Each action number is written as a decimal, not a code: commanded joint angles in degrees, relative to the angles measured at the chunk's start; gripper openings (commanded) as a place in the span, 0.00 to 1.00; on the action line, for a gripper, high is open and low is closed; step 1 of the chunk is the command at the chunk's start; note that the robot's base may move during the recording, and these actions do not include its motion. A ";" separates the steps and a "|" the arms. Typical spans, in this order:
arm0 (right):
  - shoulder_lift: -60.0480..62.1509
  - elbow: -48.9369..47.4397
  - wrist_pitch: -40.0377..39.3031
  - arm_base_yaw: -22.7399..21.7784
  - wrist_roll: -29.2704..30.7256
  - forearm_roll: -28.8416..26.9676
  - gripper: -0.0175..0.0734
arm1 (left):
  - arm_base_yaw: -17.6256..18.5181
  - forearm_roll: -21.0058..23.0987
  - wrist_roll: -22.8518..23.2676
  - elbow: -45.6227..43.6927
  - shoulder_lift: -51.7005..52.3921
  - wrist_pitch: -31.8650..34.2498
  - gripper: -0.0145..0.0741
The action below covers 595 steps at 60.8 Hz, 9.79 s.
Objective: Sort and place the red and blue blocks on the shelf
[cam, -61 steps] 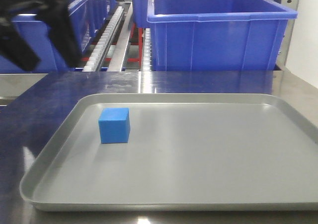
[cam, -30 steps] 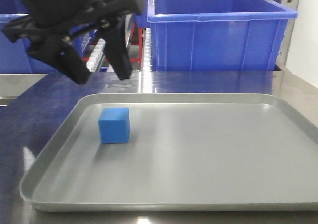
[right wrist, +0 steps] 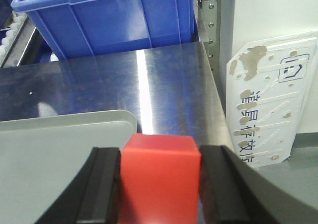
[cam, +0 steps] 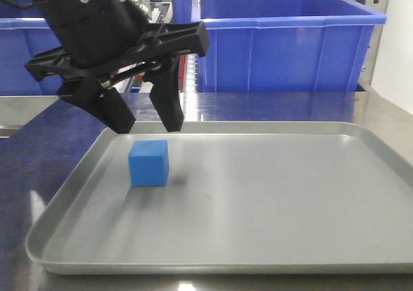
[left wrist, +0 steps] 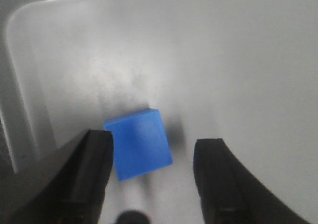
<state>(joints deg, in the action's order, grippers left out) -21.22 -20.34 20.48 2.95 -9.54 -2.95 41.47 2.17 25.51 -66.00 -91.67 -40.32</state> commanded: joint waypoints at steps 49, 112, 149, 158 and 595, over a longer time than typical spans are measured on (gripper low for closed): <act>-0.16 -1.56 -5.00 -0.25 0.05 0.56 0.27 | 0.49 -0.91 5.87 -2.01 -1.24 1.77 0.73; -0.16 -1.56 -5.00 -0.25 0.05 0.56 0.27 | 0.49 -1.68 7.19 -2.01 -2.35 2.03 0.73; -0.16 -1.56 -5.00 -0.25 0.05 0.56 0.27 | 0.49 -2.62 7.28 -2.01 -3.35 1.65 0.73; -0.16 -1.56 -5.00 -0.25 0.05 0.56 0.27 | 0.49 -2.62 7.28 -2.01 -3.35 1.65 0.69; -0.16 -1.56 -5.00 -0.25 0.05 0.56 0.27 | -30.93 -16.61 2.10 35.96 66.54 14.06 0.30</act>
<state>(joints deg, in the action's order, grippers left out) -21.22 -20.34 20.48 2.95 -9.54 -2.91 10.56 -13.81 27.64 -28.38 -24.84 -31.06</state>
